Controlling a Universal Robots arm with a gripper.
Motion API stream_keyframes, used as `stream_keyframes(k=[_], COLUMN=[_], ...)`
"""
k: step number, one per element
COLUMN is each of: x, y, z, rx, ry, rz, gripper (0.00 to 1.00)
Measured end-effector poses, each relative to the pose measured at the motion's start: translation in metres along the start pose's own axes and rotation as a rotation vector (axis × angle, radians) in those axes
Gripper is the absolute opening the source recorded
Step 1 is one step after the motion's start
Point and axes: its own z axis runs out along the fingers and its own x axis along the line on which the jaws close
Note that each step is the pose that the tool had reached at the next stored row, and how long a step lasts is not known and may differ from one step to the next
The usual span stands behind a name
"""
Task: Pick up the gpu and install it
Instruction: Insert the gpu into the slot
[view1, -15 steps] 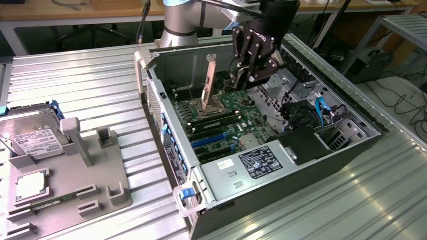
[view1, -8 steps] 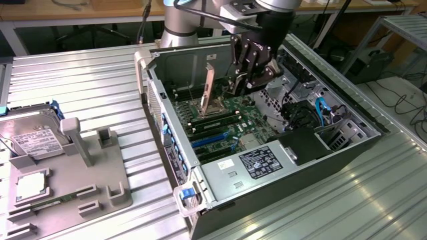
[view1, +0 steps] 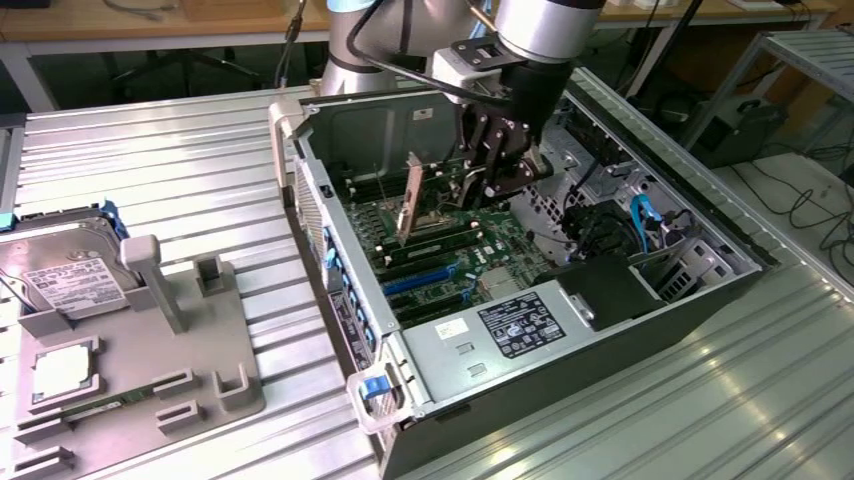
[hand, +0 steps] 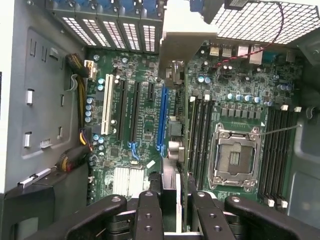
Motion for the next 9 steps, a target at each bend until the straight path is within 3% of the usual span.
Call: stream_keyframes(k=[2, 9], x=[0.0, 0.0], y=[-0.0003, -0.0005], z=[0.0115, 0.0187], rx=[0.0008, 0.001], ry=[-0.0066, -0.0069], rz=[0.01, 0.023], gripper=[0.28, 0.28])
